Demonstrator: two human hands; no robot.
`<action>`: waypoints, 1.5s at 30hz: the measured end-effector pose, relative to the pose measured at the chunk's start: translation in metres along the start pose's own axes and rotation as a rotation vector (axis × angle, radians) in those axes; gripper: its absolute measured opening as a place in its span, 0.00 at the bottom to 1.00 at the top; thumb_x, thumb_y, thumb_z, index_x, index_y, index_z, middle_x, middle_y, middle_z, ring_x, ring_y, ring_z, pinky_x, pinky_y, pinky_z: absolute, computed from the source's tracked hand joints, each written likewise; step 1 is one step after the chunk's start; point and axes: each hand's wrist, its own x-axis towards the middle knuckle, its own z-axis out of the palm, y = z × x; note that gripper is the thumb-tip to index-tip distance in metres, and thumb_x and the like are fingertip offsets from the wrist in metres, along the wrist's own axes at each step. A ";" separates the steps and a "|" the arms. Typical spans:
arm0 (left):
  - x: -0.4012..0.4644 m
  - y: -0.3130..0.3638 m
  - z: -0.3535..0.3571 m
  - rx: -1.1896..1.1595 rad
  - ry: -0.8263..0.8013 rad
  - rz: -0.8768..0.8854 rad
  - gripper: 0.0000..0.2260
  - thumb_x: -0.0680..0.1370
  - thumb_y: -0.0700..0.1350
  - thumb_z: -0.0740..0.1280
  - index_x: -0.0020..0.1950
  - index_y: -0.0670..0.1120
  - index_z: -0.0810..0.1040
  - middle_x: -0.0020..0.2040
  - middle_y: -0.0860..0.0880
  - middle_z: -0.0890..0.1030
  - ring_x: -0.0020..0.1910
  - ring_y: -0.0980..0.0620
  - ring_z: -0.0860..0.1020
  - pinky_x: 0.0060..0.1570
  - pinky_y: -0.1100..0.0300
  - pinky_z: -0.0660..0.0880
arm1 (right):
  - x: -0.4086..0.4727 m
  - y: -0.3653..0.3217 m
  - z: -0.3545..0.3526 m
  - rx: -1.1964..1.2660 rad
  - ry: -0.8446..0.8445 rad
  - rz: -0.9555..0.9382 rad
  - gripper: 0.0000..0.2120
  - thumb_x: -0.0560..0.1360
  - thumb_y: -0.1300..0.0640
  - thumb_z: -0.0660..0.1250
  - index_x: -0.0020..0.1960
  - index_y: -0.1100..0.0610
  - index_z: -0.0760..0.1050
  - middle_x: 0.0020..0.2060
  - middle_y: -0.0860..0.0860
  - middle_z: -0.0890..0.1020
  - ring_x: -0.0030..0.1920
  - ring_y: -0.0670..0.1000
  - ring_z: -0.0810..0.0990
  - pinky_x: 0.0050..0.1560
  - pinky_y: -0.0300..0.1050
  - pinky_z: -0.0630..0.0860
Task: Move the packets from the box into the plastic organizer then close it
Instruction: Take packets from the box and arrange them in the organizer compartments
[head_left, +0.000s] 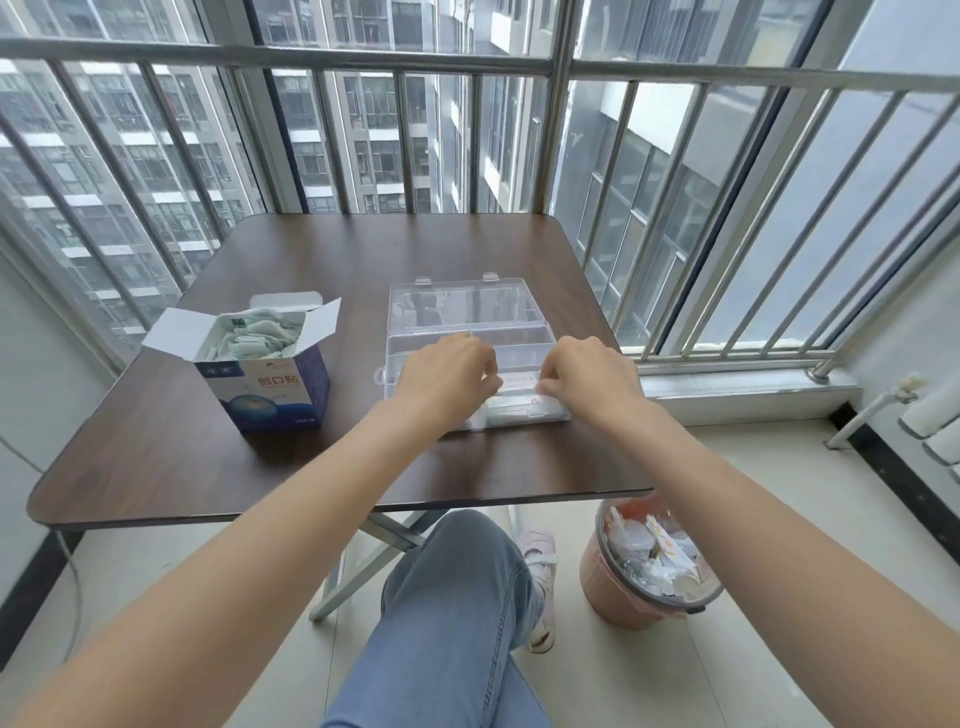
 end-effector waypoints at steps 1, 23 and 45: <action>-0.006 -0.003 -0.005 -0.039 0.029 -0.002 0.09 0.79 0.50 0.61 0.54 0.50 0.78 0.54 0.50 0.76 0.55 0.48 0.75 0.44 0.58 0.68 | -0.002 -0.002 -0.001 0.024 0.020 -0.006 0.09 0.76 0.52 0.66 0.53 0.53 0.80 0.50 0.54 0.81 0.53 0.58 0.78 0.43 0.45 0.66; -0.062 -0.190 -0.091 -0.042 0.017 -0.170 0.40 0.65 0.60 0.75 0.72 0.46 0.66 0.69 0.47 0.70 0.68 0.45 0.66 0.67 0.53 0.63 | 0.025 -0.198 -0.014 0.340 0.119 -0.559 0.10 0.77 0.61 0.63 0.56 0.60 0.79 0.51 0.56 0.81 0.52 0.54 0.78 0.53 0.41 0.70; -0.061 -0.197 -0.092 -0.222 0.087 -0.158 0.33 0.62 0.50 0.80 0.64 0.46 0.75 0.58 0.48 0.76 0.59 0.49 0.71 0.49 0.64 0.63 | 0.049 -0.228 0.005 0.290 0.033 -0.507 0.05 0.74 0.62 0.67 0.49 0.60 0.80 0.46 0.56 0.81 0.45 0.54 0.77 0.41 0.42 0.69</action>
